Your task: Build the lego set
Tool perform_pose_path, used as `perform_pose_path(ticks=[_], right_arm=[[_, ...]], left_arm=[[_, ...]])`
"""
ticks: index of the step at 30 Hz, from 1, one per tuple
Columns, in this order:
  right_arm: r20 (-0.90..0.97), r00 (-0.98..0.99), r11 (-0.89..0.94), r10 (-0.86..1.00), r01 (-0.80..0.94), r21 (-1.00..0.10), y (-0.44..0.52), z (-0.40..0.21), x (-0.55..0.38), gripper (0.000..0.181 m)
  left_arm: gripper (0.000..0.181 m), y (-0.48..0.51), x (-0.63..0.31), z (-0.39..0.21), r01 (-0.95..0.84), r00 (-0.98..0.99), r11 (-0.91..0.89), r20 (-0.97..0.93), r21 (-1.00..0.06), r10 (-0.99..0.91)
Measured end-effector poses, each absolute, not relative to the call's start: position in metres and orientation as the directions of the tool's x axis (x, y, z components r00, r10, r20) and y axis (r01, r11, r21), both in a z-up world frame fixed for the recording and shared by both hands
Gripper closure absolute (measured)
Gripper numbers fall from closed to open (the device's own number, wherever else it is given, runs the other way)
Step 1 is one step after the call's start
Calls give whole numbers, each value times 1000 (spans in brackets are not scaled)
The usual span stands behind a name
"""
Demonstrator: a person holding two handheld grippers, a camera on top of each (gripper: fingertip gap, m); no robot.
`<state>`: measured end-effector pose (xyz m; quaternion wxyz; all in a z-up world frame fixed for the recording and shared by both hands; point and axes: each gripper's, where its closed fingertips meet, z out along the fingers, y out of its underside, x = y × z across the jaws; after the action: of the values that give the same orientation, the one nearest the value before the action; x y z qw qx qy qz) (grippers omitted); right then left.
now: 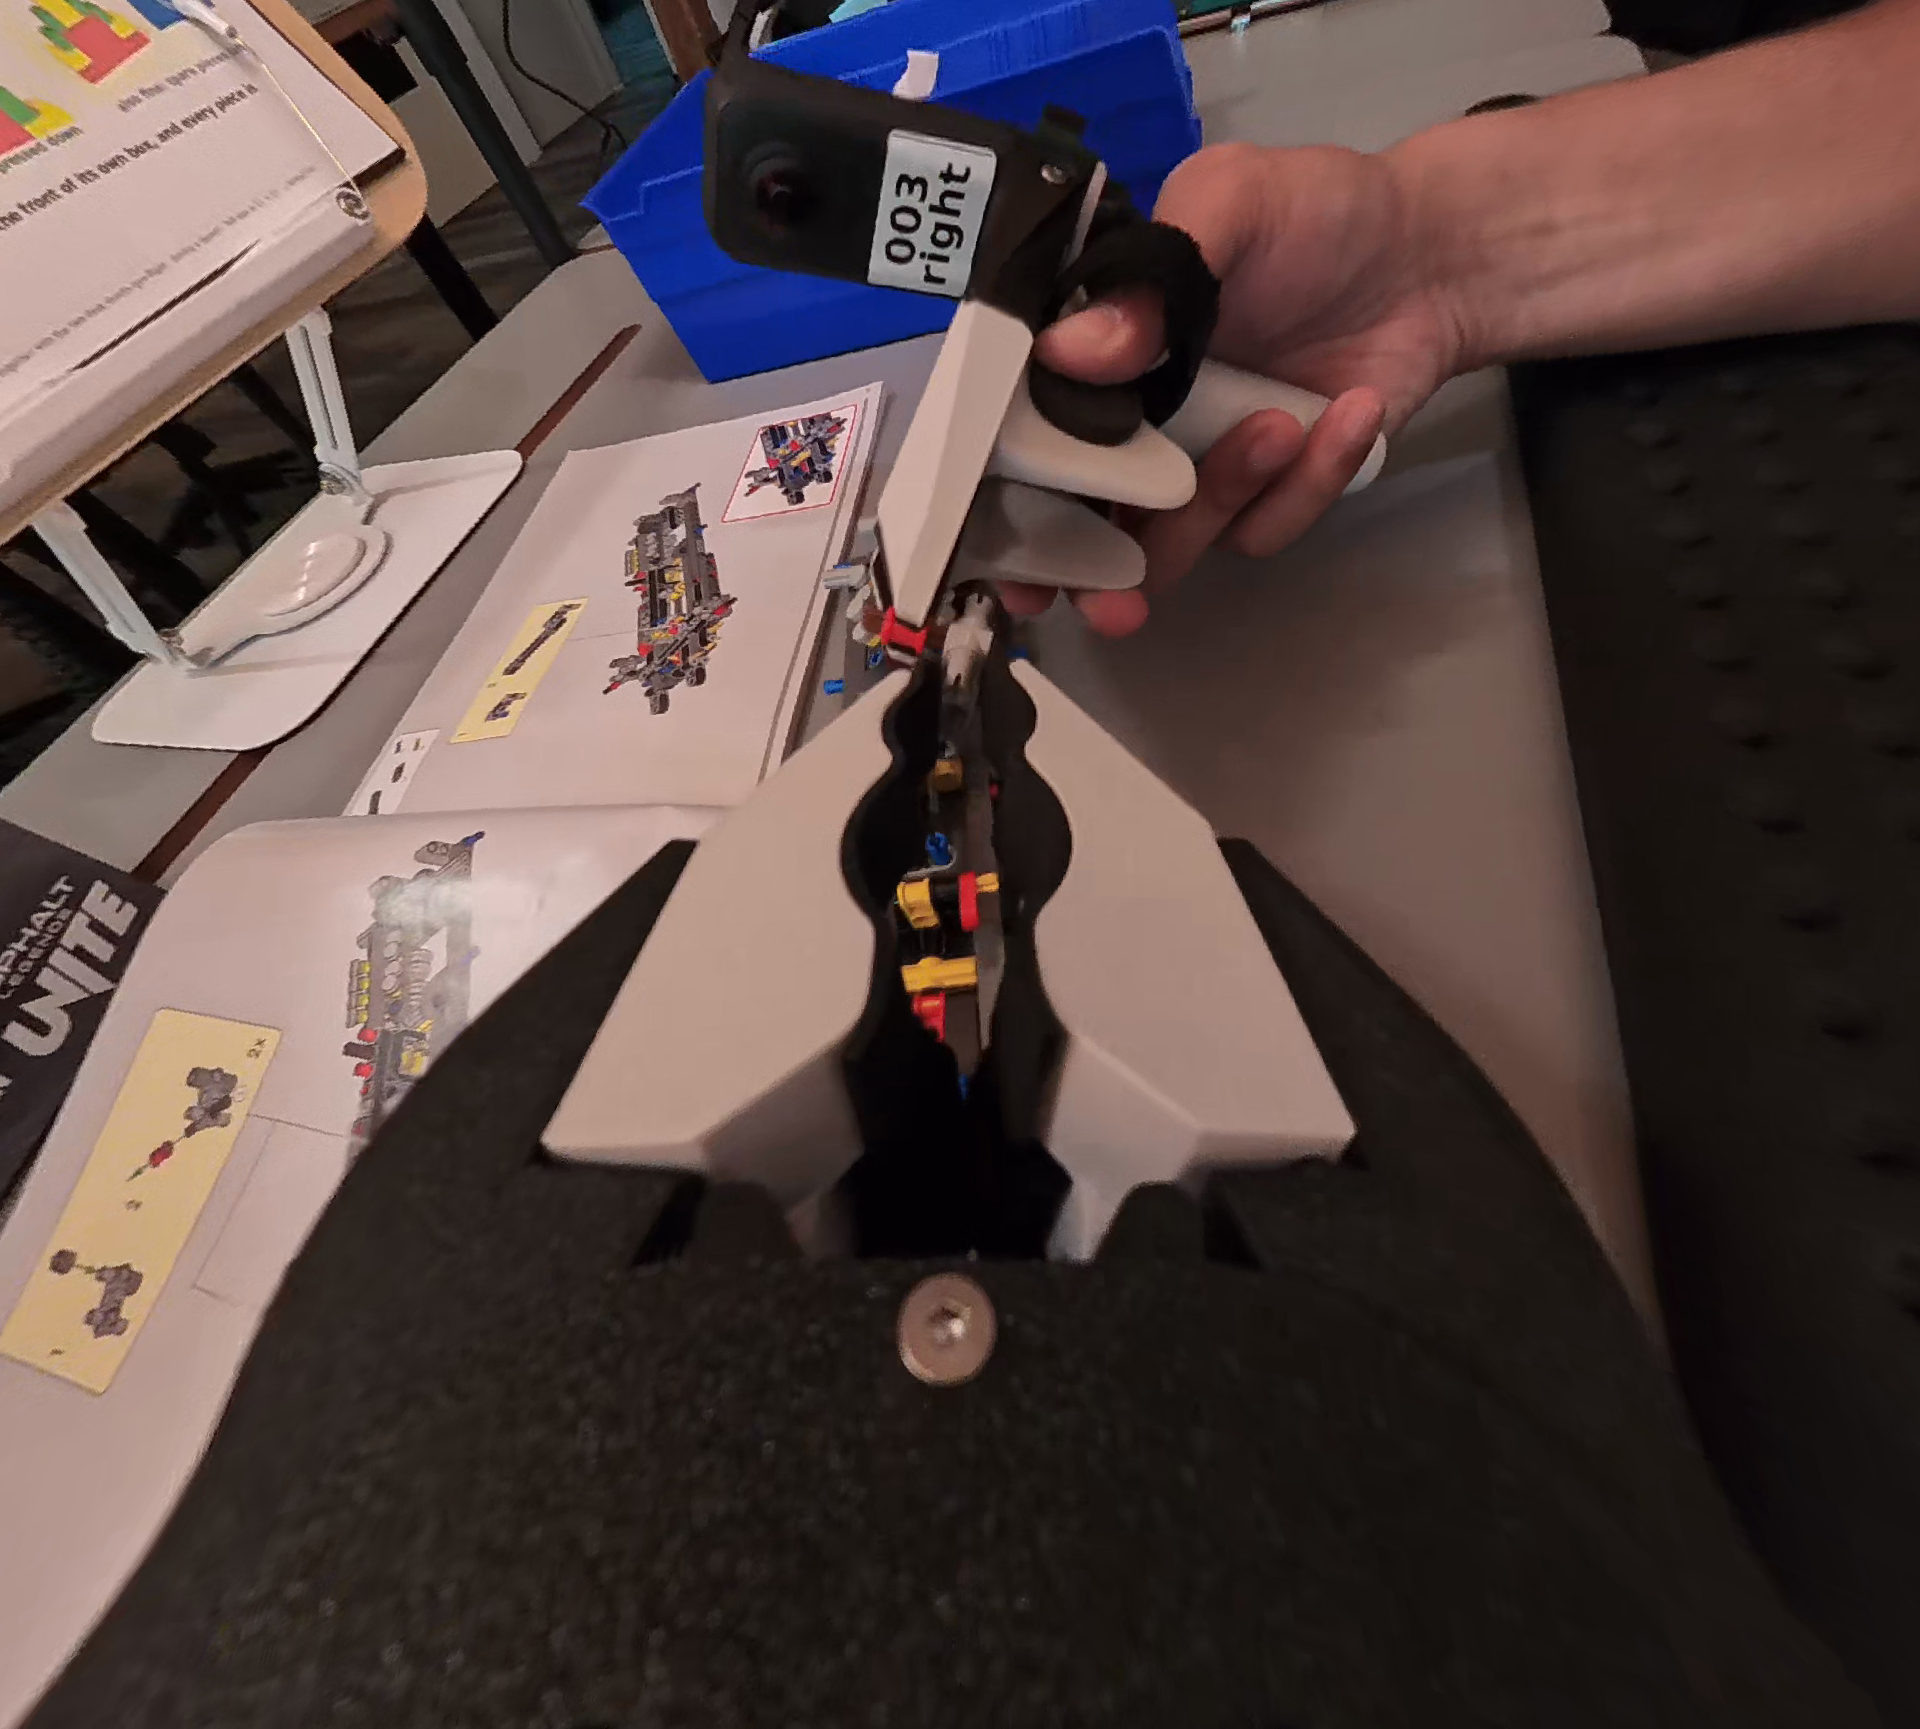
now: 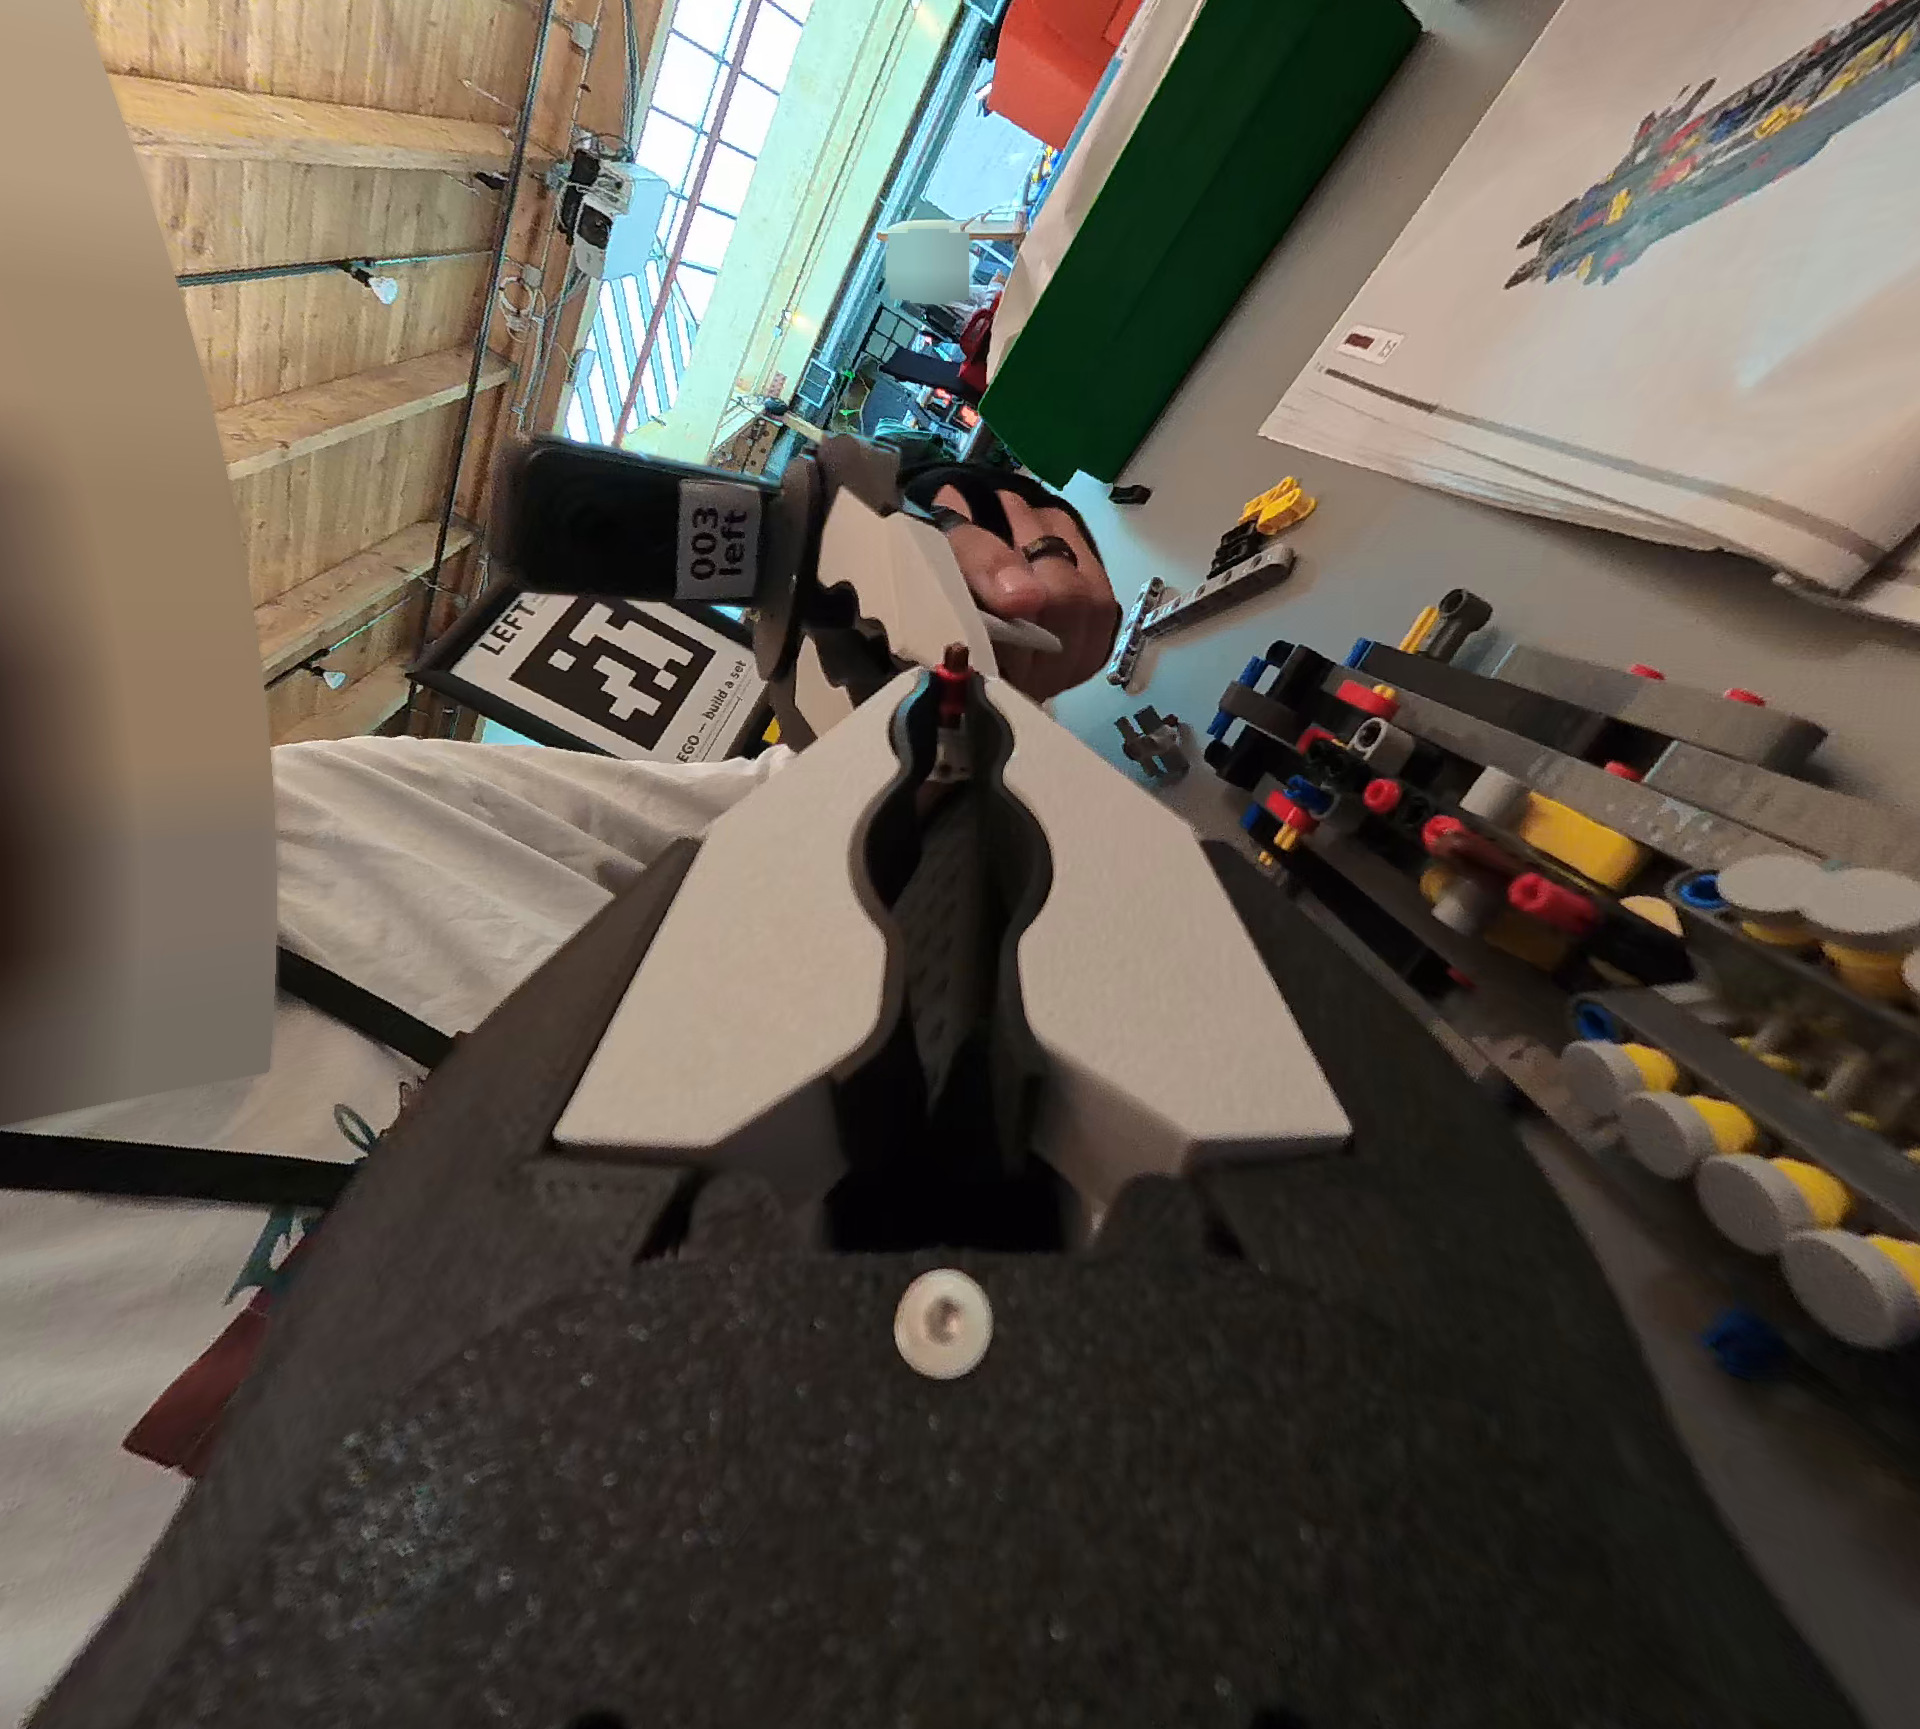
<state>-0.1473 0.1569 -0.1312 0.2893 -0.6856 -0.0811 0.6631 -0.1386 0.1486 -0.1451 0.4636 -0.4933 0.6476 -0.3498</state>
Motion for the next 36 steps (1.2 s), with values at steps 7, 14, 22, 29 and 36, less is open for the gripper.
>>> perform_pose_path(ticks=[7, 14, 22, 29, 36], right_arm=[[-856, 136, -818, 499, -252, -517, 156, -137, -149, 177], [-812, 143, -771, 566, -257, -583, 157, -124, -147, 162], [-368, 446, -327, 816, -169, -930, 163, -104, -143, 160], [-364, 393, -286, 844, -243, -927, 161, -85, -152, 158], [-337, 419, -315, 843, -122, -941, 154, -100, -154, 176]], left_arm=[[175, 153, -140, -149, -354, -62, 370, -373, -859, -926], [176, 150, -139, -136, -271, -50, 360, -361, -893, -931], [175, 170, -153, -88, 15, -57, -143, 142, -990, -988], [175, 161, -151, -81, 75, -211, -388, 366, -919, -907], [175, 149, -146, -95, -30, -211, -319, 318, -947, -924]])
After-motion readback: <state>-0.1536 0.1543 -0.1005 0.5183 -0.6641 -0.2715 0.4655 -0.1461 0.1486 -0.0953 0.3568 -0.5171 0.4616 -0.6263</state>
